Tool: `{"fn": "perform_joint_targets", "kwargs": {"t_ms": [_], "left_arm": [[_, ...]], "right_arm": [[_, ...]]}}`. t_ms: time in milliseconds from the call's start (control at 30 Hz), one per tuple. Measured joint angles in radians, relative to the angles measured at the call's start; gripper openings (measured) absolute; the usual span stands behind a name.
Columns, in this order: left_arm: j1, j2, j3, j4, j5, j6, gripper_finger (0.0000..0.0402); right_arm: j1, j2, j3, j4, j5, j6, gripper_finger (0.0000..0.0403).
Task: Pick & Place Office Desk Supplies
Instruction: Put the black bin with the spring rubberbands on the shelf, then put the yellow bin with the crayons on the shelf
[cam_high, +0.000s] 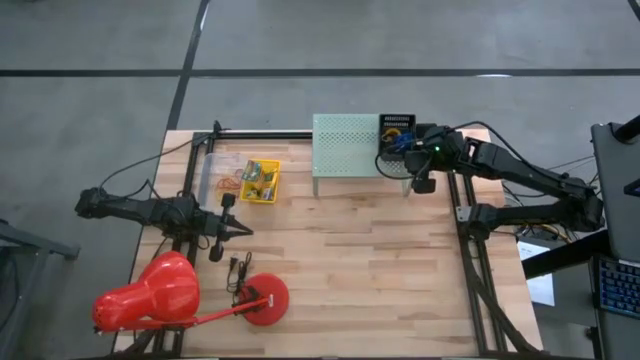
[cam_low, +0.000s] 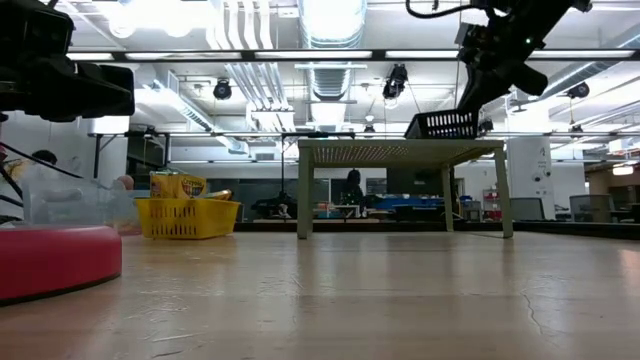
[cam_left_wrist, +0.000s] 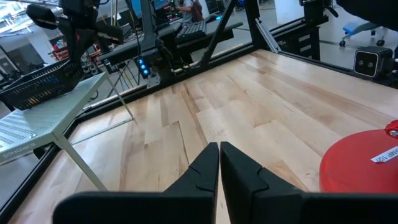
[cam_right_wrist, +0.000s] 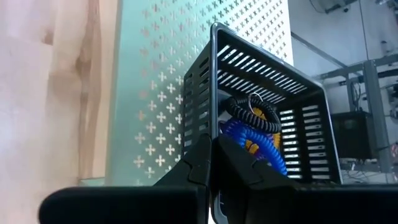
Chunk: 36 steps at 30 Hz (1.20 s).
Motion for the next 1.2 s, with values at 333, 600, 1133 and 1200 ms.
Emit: {"fn": "perform_joint_targets", "kwargs": {"t_ms": [333, 600, 1133, 1200], "left_arm": [[0.0, 0.0, 0.0, 0.0, 0.0, 0.0, 0.0019], [0.0, 0.0, 0.0, 0.0, 0.0, 0.0, 0.0019], [0.0, 0.0, 0.0, 0.0, 0.0, 0.0, 0.0019], [0.0, 0.0, 0.0, 0.0, 0.0, 0.0, 0.0019]], "right_arm": [[-0.002, -0.001, 0.0, 0.035, -0.016, 0.038, 0.0068], [-0.002, -0.001, 0.0, 0.011, -0.023, 0.019, 0.0112], [0.0, -0.147, 0.0, 0.011, -0.102, 0.181, 0.0136], [0.004, -0.177, 0.0, 0.012, -0.182, 0.246, 0.0133]]}}
